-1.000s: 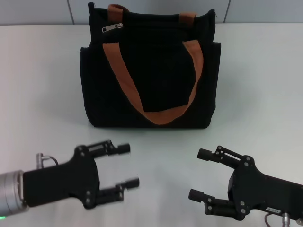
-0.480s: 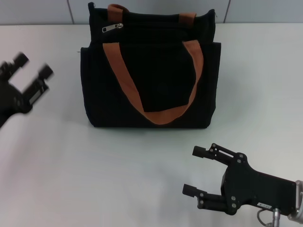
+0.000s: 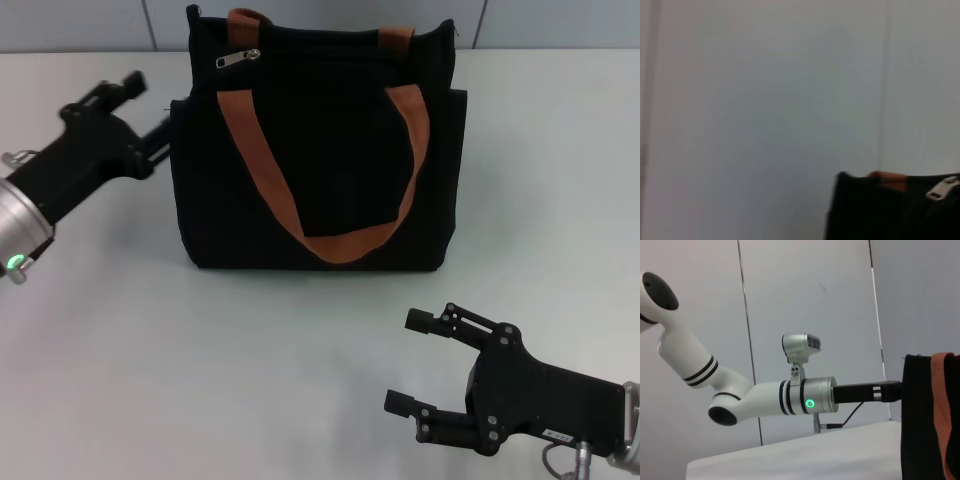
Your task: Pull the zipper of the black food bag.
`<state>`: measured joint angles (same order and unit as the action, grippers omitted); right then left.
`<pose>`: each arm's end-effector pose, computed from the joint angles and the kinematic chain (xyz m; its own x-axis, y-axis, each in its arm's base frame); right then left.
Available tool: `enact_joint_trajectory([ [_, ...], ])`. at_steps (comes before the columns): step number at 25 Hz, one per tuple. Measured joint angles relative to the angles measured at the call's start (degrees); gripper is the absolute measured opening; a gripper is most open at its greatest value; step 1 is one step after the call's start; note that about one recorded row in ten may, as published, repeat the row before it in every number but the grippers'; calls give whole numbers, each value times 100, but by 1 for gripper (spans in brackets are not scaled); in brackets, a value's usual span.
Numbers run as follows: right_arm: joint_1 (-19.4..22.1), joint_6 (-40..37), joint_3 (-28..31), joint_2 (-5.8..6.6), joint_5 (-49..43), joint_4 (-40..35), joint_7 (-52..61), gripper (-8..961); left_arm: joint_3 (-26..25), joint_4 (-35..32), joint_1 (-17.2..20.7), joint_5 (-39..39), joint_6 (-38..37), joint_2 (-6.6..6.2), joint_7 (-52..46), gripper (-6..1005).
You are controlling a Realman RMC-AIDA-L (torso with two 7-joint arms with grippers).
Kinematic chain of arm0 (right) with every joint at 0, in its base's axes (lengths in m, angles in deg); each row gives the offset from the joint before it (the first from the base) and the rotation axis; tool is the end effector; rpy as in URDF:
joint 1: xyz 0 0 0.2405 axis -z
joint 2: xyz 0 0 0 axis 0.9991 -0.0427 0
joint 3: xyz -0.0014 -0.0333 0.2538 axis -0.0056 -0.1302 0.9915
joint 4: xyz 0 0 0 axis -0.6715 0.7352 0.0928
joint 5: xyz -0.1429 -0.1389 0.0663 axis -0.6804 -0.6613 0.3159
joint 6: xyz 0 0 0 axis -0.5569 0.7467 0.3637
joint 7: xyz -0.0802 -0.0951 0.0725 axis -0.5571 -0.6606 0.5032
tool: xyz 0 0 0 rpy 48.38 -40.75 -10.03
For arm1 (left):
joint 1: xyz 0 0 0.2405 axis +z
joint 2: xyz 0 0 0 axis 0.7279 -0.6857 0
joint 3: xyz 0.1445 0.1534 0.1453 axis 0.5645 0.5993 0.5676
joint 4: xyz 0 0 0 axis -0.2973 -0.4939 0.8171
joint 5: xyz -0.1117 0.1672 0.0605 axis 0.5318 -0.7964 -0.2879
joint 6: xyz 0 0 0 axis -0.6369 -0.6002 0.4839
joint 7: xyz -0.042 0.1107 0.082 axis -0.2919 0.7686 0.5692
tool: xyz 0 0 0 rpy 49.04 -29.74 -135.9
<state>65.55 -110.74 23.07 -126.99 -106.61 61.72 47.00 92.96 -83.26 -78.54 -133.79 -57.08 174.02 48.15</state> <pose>0.2851 0.2077 -0.0726 0.6925 -0.0801 -0.7169 -0.2900 -0.9409 -0.1749 -0.2961 0.3448 -0.0031 0.7034 0.0184 0.7105 0.5647 -0.6216 -0.5430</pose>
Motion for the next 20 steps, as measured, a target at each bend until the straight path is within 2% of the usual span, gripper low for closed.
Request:
enact_joint_trajectory([
  [4,10,21,3,-3,0,3,-1,779,209,-10,-202,20,65,19,60,709],
  [10,-13,32,52,-15,-3,19,-1,771,153,163,-460,67,163,45,302,710],
  [16,-24,33,53,-19,-4,20,-1,764,59,331,-487,376,166,51,412,710],
  [20,-50,33,67,-21,-4,20,-1,759,60,706,-442,919,167,51,984,709],
])
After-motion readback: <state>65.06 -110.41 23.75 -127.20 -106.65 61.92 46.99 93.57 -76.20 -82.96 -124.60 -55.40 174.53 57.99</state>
